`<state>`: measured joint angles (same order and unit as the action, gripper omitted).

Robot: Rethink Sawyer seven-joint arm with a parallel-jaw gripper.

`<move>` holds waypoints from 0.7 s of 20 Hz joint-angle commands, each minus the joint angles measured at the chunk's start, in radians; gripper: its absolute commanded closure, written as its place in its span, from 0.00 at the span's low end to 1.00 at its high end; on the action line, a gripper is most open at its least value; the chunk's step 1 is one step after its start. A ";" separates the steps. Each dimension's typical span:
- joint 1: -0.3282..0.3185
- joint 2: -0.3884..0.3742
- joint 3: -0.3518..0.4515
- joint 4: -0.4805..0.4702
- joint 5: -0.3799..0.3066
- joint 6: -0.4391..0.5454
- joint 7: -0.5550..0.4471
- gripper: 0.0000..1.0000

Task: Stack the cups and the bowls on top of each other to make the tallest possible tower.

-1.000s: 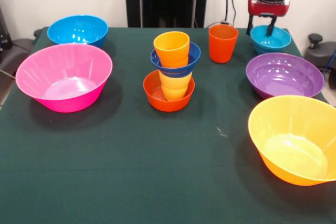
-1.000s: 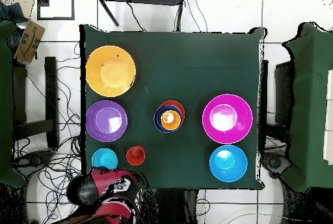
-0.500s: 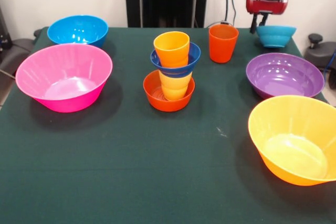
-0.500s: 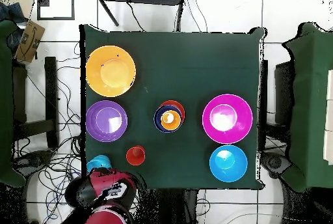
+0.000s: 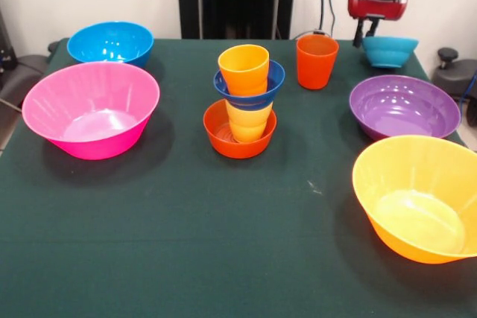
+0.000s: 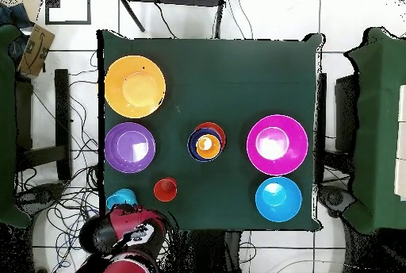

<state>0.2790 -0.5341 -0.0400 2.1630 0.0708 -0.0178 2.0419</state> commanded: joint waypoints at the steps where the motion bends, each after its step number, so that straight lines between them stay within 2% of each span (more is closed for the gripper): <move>1: -0.008 -0.069 0.031 -0.073 0.078 0.212 0.151 1.00; 5: -0.048 -0.198 0.043 -0.062 0.064 0.350 0.125 1.00; 14: -0.138 -0.379 0.010 -0.161 0.006 0.710 0.032 1.00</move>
<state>0.1942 -0.7933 -0.0557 2.1274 0.0754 0.4722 2.0419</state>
